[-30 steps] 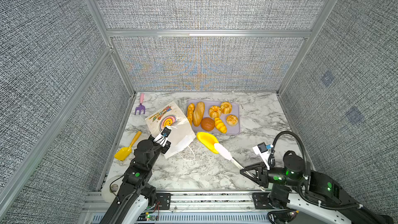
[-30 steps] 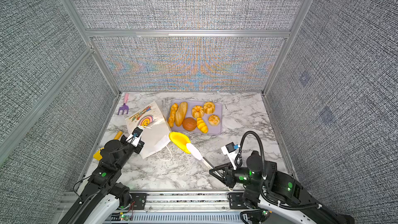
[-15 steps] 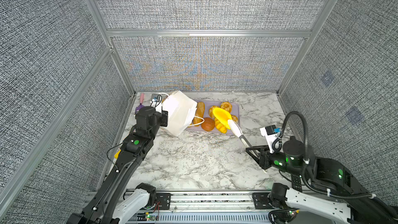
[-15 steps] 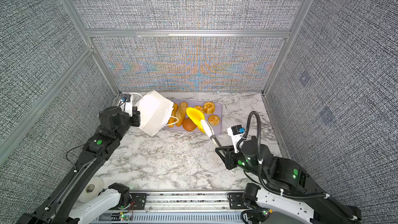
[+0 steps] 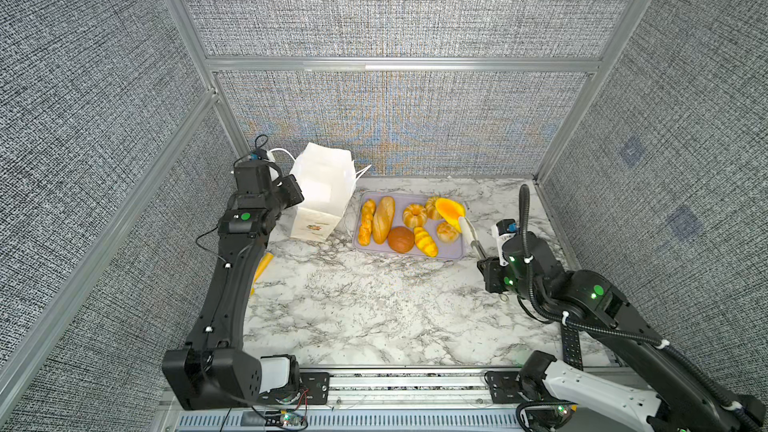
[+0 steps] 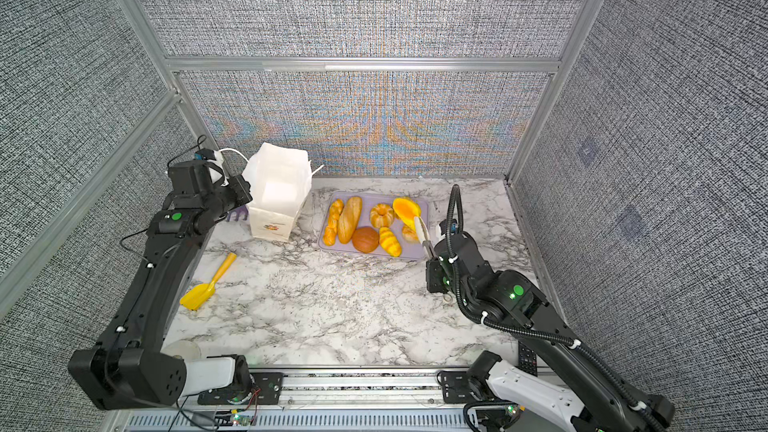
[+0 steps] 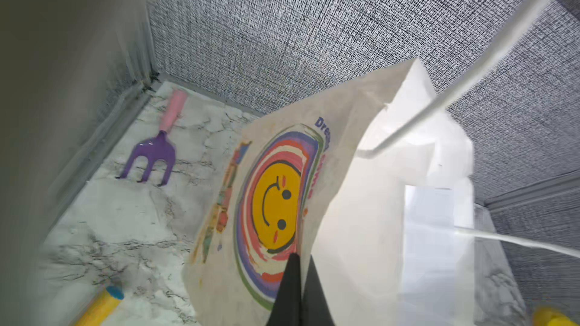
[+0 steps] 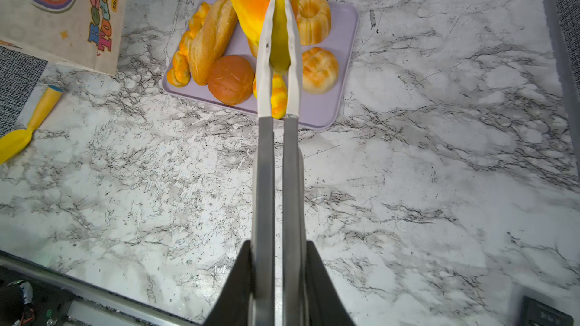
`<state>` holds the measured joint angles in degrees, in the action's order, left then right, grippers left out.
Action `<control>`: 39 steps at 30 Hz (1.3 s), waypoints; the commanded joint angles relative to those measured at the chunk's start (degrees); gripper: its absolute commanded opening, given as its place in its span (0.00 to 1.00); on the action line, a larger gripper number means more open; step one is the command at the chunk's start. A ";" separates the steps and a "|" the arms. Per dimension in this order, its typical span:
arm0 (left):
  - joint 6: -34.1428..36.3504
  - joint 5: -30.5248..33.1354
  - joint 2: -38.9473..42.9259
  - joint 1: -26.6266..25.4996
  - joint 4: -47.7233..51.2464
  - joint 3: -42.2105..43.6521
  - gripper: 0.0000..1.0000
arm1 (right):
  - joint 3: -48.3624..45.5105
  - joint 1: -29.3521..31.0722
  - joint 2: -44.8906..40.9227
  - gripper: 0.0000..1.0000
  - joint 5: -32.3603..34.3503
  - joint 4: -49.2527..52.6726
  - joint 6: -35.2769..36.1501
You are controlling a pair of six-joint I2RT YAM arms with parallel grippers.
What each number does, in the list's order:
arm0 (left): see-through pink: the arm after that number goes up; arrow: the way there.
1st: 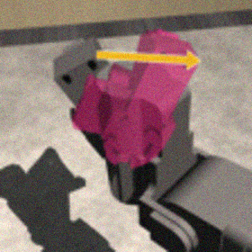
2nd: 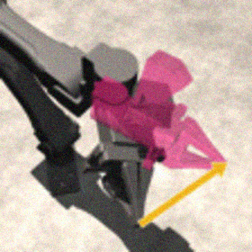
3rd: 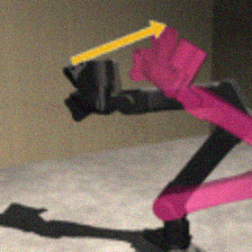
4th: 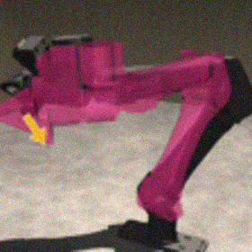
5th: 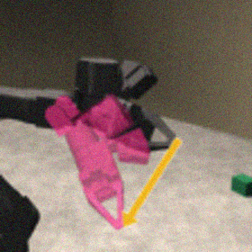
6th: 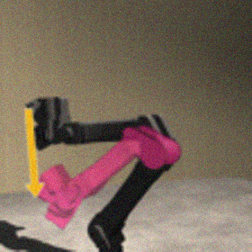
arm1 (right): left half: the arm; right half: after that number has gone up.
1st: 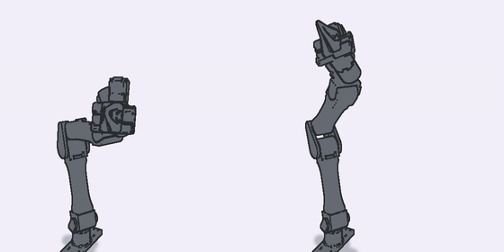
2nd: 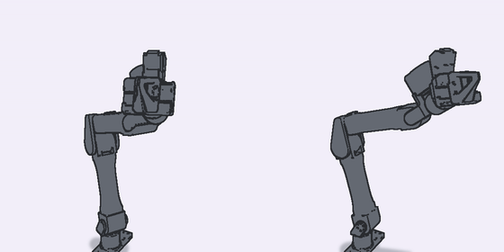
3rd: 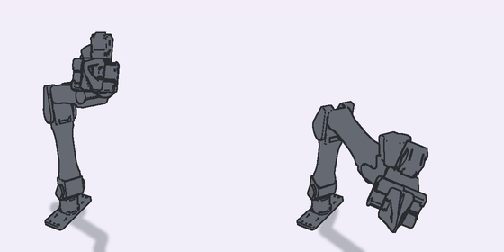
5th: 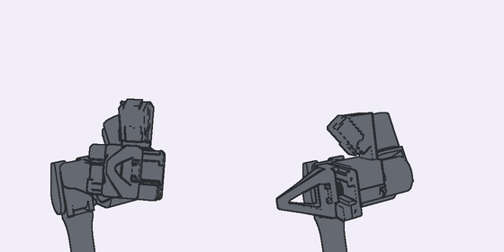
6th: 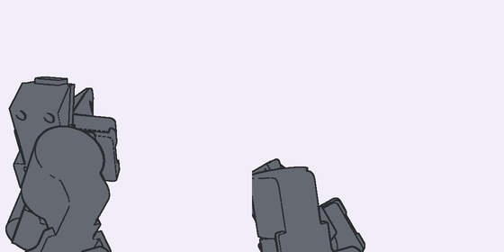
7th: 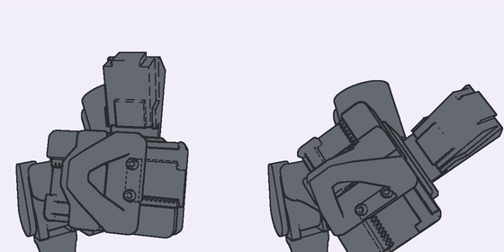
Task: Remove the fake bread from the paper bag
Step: 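Carry the bread over the tray while the left gripper stands the bag upright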
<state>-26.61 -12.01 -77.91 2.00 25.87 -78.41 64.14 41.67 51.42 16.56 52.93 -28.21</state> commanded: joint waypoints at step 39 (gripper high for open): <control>-8.29 -29.04 -23.60 10.30 -17.51 -6.60 0.23 | -2.00 -0.62 7.90 0.00 -4.87 -1.60 1.75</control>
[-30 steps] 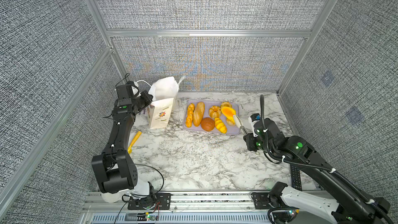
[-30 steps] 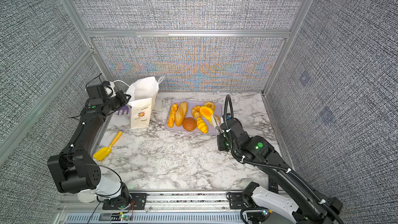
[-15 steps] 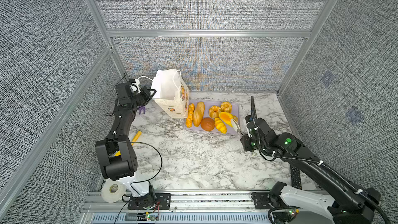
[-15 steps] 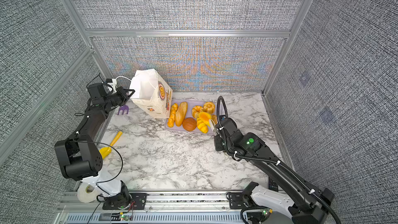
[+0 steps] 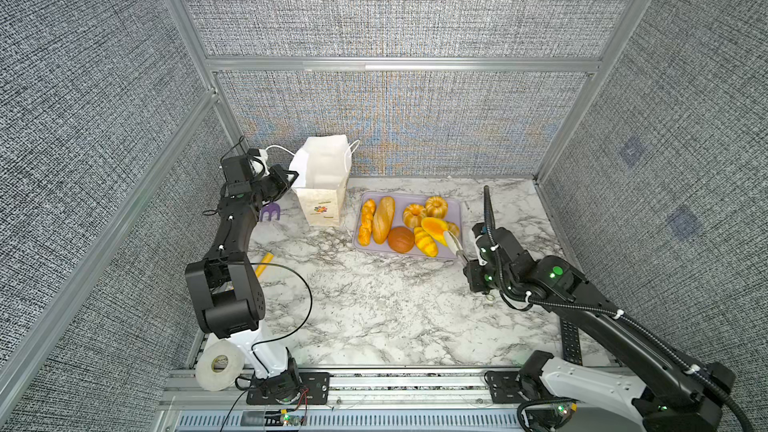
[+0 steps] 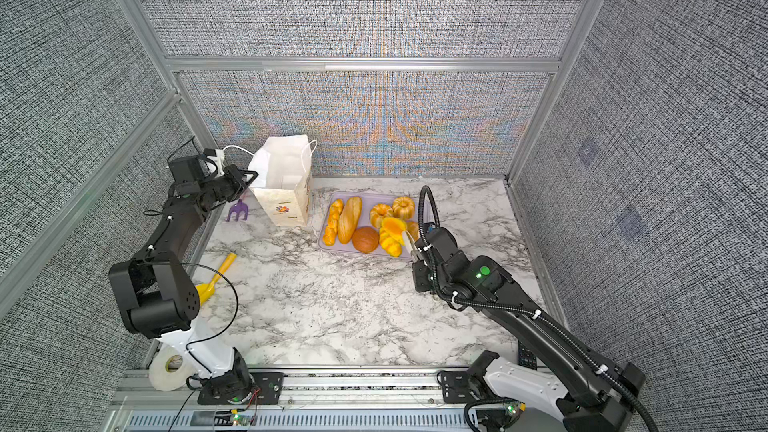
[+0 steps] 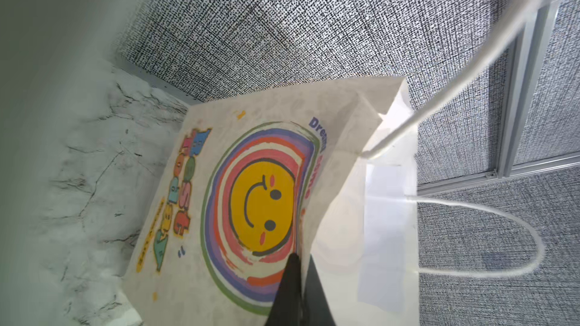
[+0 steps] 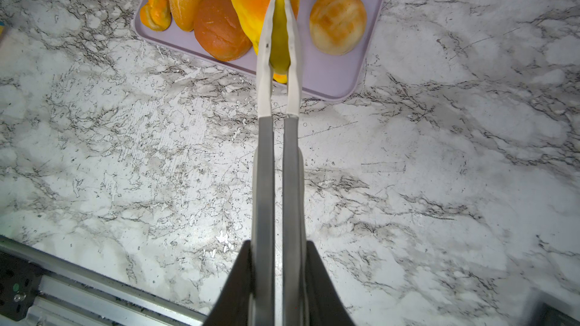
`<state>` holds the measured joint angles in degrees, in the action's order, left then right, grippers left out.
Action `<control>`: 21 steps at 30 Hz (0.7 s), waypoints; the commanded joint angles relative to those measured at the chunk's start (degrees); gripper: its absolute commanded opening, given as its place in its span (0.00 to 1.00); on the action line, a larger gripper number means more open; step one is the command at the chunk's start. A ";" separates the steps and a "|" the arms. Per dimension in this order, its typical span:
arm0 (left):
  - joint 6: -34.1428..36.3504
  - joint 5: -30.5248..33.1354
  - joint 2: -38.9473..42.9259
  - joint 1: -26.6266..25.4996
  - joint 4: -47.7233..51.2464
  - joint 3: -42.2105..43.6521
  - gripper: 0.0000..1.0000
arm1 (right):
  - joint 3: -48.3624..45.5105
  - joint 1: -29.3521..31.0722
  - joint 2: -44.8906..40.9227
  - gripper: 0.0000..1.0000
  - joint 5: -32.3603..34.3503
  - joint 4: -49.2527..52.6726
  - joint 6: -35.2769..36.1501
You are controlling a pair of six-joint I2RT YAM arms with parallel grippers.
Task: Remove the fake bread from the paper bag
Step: 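Carry the bread over the tray while the left gripper stands the bag upright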
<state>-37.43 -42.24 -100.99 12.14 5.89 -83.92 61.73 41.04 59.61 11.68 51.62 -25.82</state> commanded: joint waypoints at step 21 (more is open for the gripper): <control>11.99 7.19 8.55 0.39 6.27 0.80 0.99 | 4.04 -4.59 8.16 0.00 1.08 3.84 0.40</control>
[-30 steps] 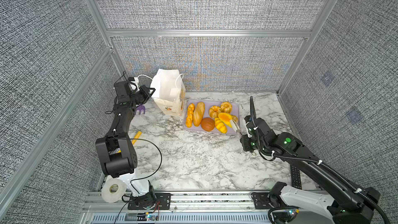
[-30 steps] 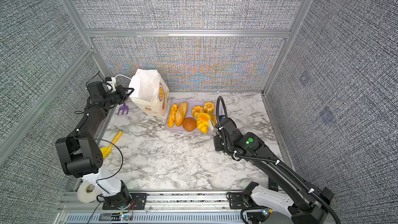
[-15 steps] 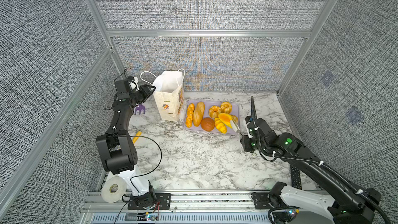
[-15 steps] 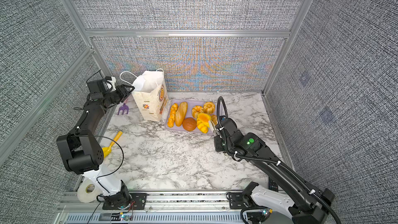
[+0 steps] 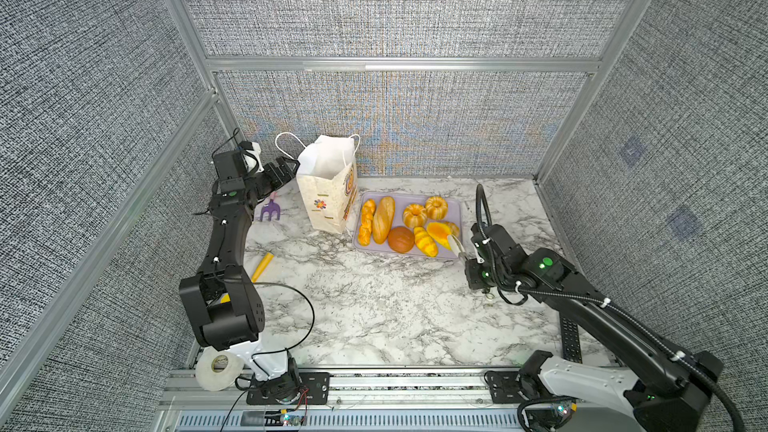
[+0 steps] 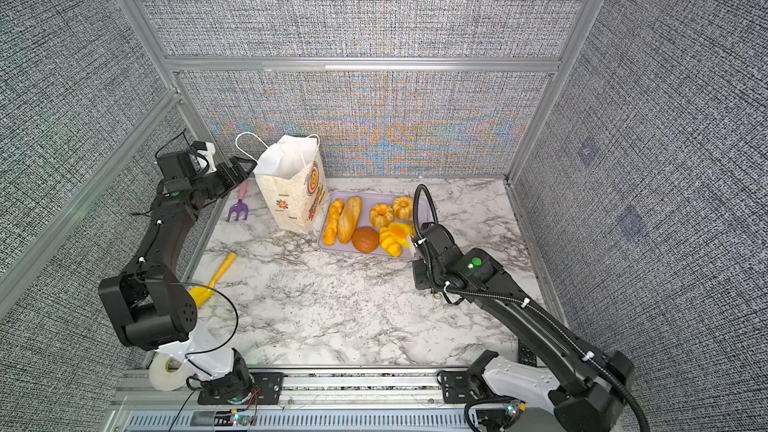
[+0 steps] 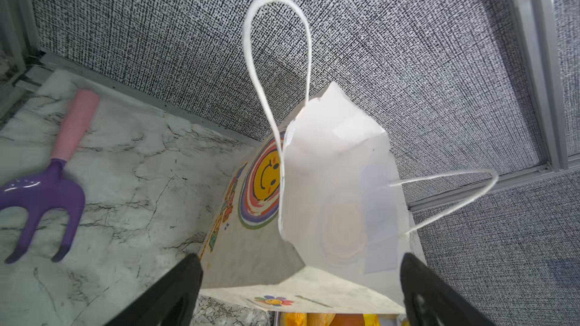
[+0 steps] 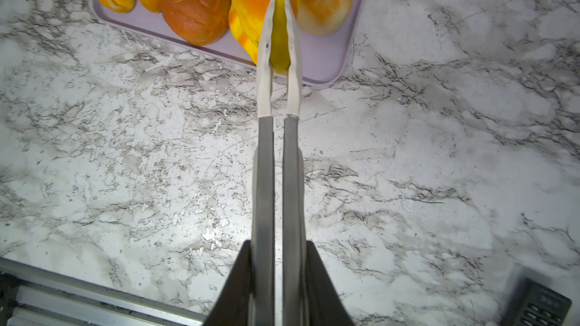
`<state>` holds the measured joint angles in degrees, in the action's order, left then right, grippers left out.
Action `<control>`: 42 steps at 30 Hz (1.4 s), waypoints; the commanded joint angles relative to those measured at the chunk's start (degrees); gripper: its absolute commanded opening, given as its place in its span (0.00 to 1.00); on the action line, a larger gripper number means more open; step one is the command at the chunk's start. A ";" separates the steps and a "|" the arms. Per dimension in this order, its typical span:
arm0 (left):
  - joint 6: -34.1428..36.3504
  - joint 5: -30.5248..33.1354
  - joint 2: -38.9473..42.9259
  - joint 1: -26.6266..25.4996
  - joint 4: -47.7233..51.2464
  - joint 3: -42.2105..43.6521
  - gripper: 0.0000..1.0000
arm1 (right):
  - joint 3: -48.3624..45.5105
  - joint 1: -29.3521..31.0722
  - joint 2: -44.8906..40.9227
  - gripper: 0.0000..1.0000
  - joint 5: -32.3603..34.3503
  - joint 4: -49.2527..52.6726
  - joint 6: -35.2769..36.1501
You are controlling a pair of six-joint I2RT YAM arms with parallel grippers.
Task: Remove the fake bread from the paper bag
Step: 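Carry the bread over the tray while the left gripper stands the bag upright, then release the bag and draw the left gripper back toward the robot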
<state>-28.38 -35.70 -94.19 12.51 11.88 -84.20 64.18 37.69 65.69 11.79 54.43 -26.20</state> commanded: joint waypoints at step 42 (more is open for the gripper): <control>7.30 -5.08 62.15 -0.82 -5.23 59.48 0.99 | 3.40 -8.77 15.43 0.44 -15.05 -11.86 -4.73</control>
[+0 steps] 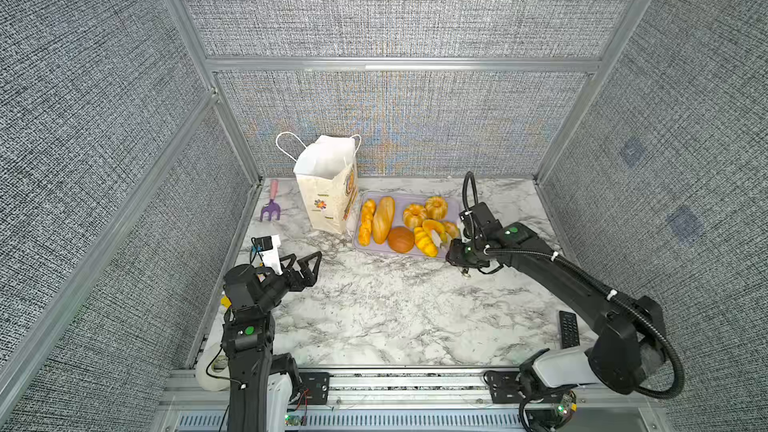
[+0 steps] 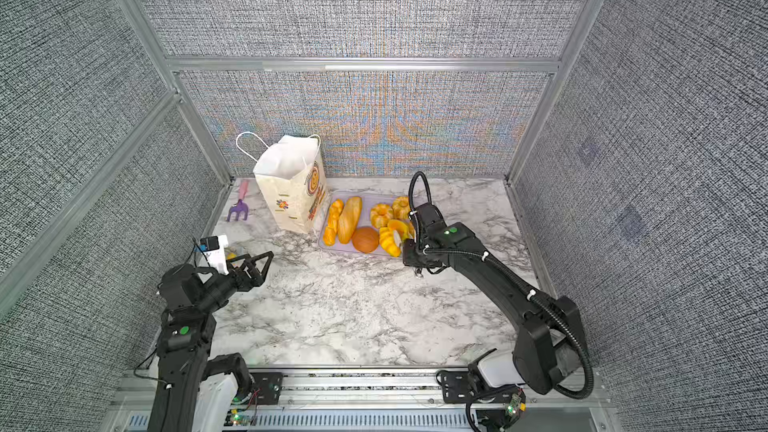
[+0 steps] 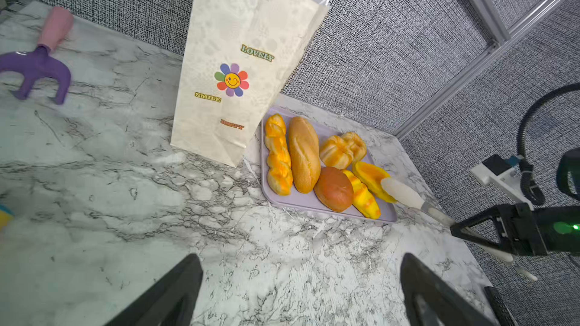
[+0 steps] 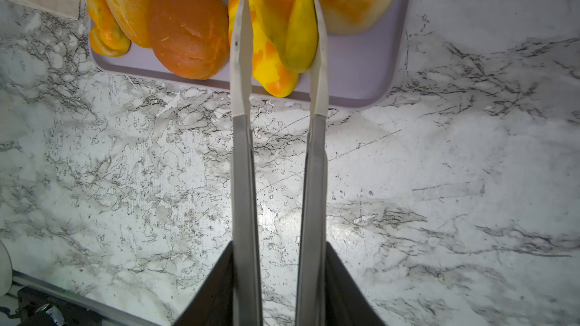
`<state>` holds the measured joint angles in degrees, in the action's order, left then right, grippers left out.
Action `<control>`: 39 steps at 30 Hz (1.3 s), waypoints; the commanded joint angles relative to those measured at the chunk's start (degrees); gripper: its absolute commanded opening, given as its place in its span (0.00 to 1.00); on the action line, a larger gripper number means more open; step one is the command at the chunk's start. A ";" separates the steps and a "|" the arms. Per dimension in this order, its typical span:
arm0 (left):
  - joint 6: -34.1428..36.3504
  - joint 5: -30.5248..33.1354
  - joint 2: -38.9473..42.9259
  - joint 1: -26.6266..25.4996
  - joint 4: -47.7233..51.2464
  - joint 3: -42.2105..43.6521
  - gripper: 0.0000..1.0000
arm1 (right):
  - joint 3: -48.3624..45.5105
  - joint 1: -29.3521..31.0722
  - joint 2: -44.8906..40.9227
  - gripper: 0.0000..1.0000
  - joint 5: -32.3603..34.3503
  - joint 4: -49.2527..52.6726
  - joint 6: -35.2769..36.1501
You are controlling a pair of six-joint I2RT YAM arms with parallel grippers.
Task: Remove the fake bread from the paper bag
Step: 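Release the bag and draw the left gripper back toward the robot, then lower the yellow-orange bread onto the tray and open the right tongs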
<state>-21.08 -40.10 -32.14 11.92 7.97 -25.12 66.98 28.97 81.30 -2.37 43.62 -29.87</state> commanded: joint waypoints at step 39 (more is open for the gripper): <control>-0.01 0.89 0.23 -1.99 -4.89 3.15 0.99 | 7.91 -18.23 7.53 0.43 -21.40 2.65 18.19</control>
<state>-21.28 -39.97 -31.88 9.89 4.43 -21.85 74.00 10.87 88.09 -21.74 44.64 -14.48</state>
